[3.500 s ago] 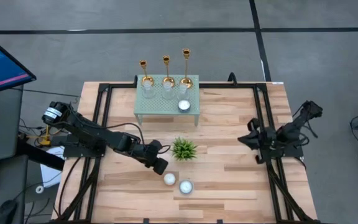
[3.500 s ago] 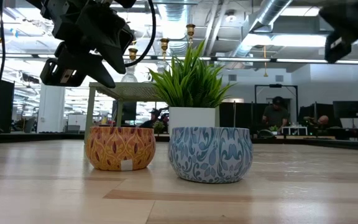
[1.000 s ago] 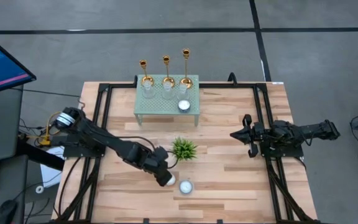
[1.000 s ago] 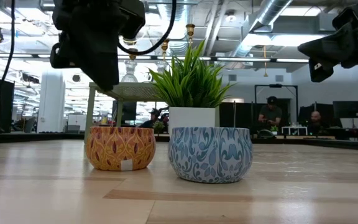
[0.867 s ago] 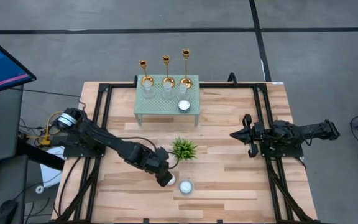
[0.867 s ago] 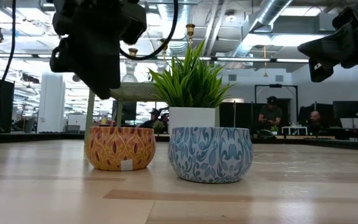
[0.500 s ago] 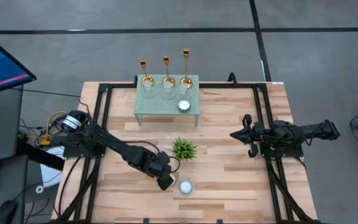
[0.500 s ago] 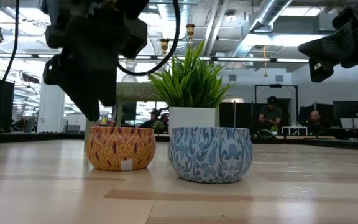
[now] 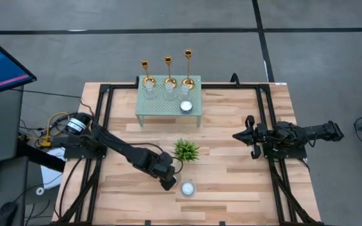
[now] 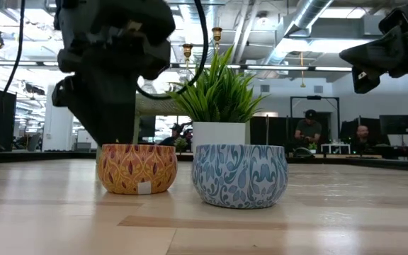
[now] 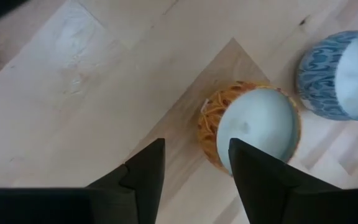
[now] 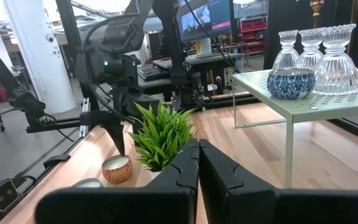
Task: Pick & Place candle stick holders
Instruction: Put the orange scented candle on the shelf aligned with the other scented candle
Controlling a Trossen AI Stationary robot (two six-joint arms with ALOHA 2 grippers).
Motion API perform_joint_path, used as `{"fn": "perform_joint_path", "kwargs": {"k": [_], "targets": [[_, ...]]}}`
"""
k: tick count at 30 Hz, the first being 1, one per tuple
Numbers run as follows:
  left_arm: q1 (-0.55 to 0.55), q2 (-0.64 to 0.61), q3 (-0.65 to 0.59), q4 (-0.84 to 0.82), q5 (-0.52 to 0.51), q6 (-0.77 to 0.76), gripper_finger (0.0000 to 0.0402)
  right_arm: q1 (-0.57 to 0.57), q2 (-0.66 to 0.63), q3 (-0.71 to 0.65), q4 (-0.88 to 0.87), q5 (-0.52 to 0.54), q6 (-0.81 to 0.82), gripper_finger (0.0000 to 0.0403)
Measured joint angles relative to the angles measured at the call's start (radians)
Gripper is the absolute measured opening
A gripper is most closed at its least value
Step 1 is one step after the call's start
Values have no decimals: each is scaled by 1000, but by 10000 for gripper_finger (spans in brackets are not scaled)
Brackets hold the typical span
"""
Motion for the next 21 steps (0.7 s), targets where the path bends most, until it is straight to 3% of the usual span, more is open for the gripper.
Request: {"fn": "perform_joint_path", "kwargs": {"k": [11,21], "targets": [[0,29,0,2,22,-1,162,0,0,0,0,0,0,0],[0,21,0,-13,31,24,17,0,0,0,0,0,0,0]]}}
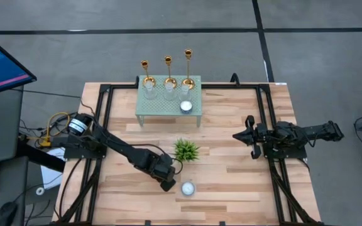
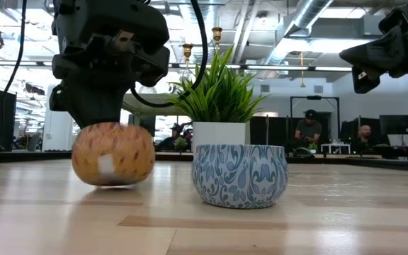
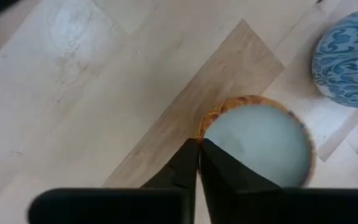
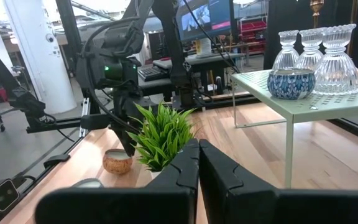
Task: Pick & Place candle stick holders
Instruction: Put the orange scented candle on the shelf aligned with the other scented candle
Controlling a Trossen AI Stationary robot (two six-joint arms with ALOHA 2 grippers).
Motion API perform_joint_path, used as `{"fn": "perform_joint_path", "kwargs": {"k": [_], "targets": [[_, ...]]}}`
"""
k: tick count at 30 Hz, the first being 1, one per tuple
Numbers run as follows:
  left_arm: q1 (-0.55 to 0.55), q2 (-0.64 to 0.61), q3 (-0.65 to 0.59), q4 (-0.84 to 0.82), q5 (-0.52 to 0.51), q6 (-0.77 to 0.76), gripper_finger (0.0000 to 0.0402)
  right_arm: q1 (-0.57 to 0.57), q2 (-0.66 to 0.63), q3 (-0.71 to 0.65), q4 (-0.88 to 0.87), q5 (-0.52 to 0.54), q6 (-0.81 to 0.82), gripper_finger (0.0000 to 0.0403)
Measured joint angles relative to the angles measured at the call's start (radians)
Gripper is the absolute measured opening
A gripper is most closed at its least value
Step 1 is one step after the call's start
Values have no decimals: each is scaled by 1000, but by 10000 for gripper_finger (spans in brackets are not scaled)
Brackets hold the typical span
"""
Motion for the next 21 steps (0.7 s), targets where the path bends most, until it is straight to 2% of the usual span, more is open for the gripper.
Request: {"fn": "perform_joint_path", "kwargs": {"k": [8,12,16,21], "targets": [[0,-8,0,-6,2,3,4,0,0,0,0,0,0,0],[0,-51,0,-31,-14,2,3,0,0,0,0,0,0,0],[0,-134,0,-98,-46,-27,2,0,0,0,0,0,0,0],[19,-289,0,-215,-138,-92,2,0,0,0,0,0,0,0]]}}
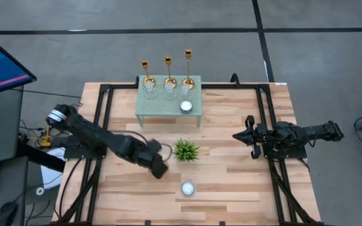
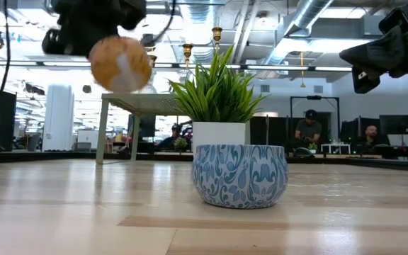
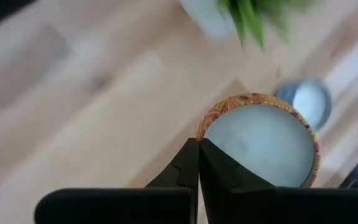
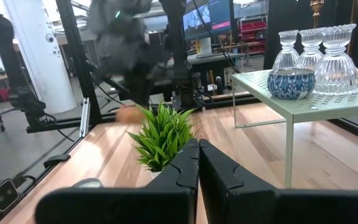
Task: Pick & Place candle stick holders
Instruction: Put the orange scented candle on the shelf aligned with the other scented candle
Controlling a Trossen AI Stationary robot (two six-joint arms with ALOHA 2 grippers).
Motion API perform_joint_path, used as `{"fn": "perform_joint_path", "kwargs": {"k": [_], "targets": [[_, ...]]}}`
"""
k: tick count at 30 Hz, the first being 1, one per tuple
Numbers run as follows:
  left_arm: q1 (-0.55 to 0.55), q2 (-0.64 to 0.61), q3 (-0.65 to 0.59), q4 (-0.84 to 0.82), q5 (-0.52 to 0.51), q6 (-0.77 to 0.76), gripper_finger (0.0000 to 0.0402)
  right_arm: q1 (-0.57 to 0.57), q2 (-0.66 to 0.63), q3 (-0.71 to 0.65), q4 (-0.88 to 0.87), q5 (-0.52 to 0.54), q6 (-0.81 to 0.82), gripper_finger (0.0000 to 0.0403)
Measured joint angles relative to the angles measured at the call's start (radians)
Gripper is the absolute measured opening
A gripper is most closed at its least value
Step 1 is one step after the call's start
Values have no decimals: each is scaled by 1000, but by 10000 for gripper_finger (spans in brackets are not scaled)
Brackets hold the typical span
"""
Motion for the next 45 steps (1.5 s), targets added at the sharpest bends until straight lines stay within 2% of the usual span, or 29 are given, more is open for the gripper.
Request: {"fn": "perform_joint_path", "kwargs": {"k": [4,8,15,19,26,37,45], "targets": [[64,-129,0,-104,-95,-21,2,0,0,0,0,0,0,0],[182,-233,0,-142,-153,-14,1,0,0,0,0,0,0,0],[396,-303,1,-141,-169,66,1,0,0,0,0,0,0,0],[466,-302,1,-130,-142,74,1,0,0,0,0,0,0,0],[506,-279,2,-28,-130,77,1,0,0,0,0,0,0,0],[553,-154,151,-32,-127,156,1,0,-1,0,0,-3,0,0],[562,-74,153,-105,-103,174,1,0,-1,0,0,-3,0,0]]}}
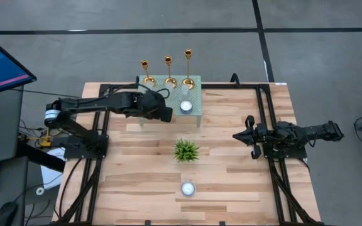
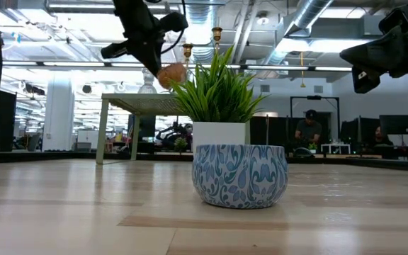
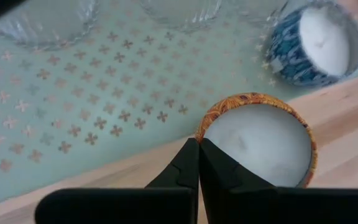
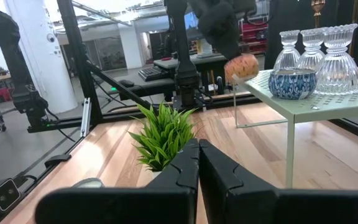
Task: Pick & Place candle stick holders
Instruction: Put the orange scented candle on the shelf aligned with the other scented candle
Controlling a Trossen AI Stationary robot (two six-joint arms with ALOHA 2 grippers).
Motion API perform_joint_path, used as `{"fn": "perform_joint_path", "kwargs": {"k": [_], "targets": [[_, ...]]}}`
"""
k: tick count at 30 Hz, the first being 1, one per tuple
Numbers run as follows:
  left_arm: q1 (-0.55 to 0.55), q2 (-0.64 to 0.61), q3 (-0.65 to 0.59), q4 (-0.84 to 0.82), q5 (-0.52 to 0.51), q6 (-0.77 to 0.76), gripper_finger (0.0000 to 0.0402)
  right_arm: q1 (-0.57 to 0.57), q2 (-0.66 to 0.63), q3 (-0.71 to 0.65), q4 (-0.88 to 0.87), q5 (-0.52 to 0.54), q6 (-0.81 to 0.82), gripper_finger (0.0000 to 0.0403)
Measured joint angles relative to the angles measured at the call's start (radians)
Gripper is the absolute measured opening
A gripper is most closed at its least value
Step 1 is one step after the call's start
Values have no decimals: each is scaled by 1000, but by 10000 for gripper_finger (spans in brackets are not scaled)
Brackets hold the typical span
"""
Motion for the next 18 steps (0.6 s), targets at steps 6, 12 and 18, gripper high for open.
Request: {"fn": "perform_joint_path", "kwargs": {"k": [6,12,18], "targets": [[16,-20,0,5,-19,-4,1,0,0,0,0,0,0,0],[41,-11,1,18,-30,-4,1,0,0,0,0,0,0,0],[55,6,0,38,-36,0,1,0,0,0,0,0,0,0]]}}
